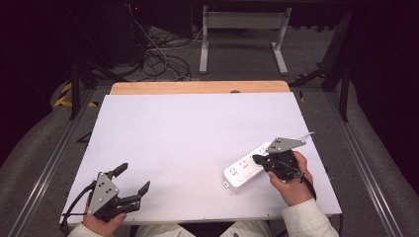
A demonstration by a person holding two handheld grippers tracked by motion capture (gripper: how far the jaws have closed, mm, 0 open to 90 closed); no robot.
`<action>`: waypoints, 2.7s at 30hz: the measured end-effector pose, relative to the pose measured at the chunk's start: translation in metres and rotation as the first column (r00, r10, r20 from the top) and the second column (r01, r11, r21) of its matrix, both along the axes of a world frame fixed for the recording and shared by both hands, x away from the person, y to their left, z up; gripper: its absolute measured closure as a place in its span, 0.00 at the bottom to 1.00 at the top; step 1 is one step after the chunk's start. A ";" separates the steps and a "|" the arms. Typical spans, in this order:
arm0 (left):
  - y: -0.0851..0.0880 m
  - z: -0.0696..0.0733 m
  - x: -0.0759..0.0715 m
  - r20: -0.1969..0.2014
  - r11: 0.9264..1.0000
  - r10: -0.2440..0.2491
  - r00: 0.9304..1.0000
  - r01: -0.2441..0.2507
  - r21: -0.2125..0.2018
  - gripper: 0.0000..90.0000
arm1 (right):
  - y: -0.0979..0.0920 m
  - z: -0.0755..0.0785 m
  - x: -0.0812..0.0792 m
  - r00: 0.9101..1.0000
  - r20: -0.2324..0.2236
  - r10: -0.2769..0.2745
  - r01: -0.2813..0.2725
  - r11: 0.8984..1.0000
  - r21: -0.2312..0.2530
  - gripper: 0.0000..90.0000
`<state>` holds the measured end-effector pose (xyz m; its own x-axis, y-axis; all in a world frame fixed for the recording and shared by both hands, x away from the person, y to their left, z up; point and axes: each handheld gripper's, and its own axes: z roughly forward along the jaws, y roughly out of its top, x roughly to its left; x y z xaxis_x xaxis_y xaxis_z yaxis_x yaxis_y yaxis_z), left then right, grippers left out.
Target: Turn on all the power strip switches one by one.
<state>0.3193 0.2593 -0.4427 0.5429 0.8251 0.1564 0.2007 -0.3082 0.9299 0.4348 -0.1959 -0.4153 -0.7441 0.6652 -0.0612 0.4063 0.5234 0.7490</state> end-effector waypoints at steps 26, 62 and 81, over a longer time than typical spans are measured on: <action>0.000 0.000 0.000 0.000 1.000 -0.003 1.000 0.003 0.001 0.18 | -0.009 -0.030 0.017 0.996 -0.063 -0.060 0.052 0.992 -0.118 1.00; 0.000 0.000 -0.001 0.000 1.000 -0.003 1.000 0.003 0.000 0.18 | -0.006 -0.036 0.023 0.985 -0.144 -0.092 0.079 0.992 -0.094 1.00; -0.001 0.000 0.000 -0.001 1.000 0.001 1.000 -0.001 -0.001 0.18 | -0.023 -0.004 0.009 0.998 0.017 -0.063 0.062 0.997 0.038 1.00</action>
<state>0.3190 0.2585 -0.4428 0.5425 0.8256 0.1552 0.2021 -0.3075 0.9298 0.4437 -0.2190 -0.4189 -0.7001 0.7124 -0.0486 0.4236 0.4692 0.7748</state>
